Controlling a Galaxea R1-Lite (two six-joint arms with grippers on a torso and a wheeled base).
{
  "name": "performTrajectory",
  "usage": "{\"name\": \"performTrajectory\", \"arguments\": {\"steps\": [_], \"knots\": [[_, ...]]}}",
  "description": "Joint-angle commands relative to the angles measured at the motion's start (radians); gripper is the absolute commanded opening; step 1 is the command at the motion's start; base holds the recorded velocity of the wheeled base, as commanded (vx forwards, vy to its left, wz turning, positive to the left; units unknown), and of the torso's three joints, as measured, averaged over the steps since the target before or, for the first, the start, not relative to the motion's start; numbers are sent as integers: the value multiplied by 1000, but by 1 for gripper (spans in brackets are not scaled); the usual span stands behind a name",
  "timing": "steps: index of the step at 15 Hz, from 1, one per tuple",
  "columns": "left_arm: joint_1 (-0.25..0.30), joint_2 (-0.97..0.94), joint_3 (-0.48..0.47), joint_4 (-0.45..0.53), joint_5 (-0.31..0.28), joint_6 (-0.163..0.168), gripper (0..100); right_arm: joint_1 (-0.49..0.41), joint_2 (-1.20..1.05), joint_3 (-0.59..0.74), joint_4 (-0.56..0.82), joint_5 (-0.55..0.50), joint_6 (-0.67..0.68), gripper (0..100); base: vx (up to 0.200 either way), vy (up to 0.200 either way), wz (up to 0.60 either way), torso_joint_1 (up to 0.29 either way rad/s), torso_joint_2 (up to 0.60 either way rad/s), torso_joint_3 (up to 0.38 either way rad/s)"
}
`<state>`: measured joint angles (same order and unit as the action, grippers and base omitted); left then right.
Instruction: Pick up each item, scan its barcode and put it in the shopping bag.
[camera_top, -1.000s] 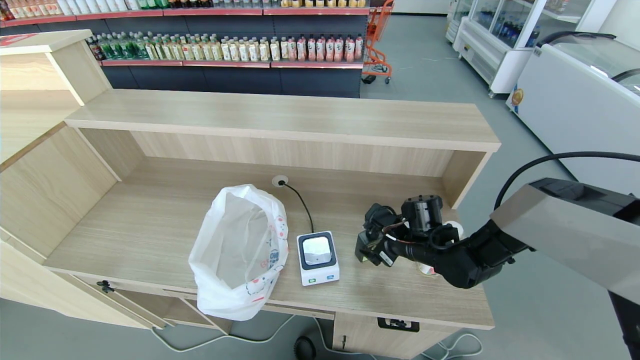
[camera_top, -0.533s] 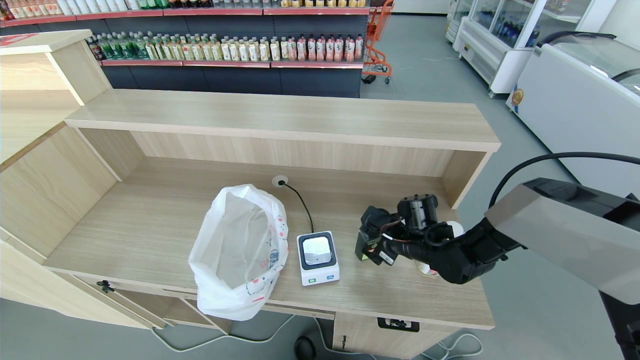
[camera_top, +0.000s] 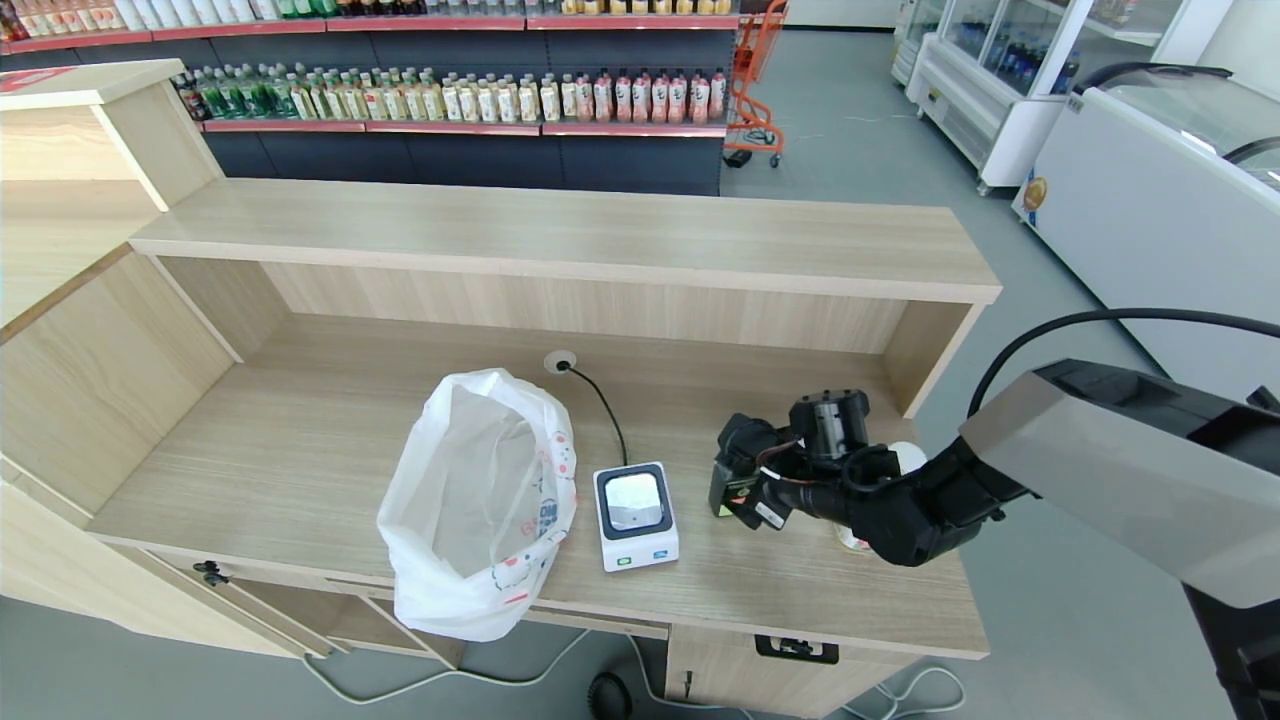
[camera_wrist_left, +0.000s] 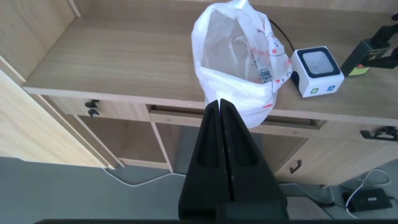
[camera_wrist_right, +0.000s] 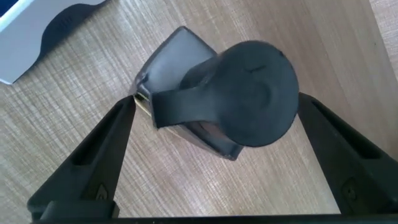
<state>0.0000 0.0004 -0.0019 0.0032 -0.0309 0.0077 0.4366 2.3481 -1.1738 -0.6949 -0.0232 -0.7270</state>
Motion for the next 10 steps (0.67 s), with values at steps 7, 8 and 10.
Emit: {"name": "performTrajectory", "arguments": {"steps": [7, 8, 10], "knots": [[0, 1, 0, 0, 0, 0, 0, 2, 63, -69, -5, 31, 3, 0, 0, 0, 0, 0, 0, 0], [0, 1, 0, 0, 0, 0, 0, 2, 63, -66, -8, 31, 5, 0, 0, 0, 0, 0, 0, 0], [0, 1, 0, 0, 0, 0, 0, -4, 54, -58, -34, 31, 5, 0, 0, 0, 0, 0, 0, 0]]}}
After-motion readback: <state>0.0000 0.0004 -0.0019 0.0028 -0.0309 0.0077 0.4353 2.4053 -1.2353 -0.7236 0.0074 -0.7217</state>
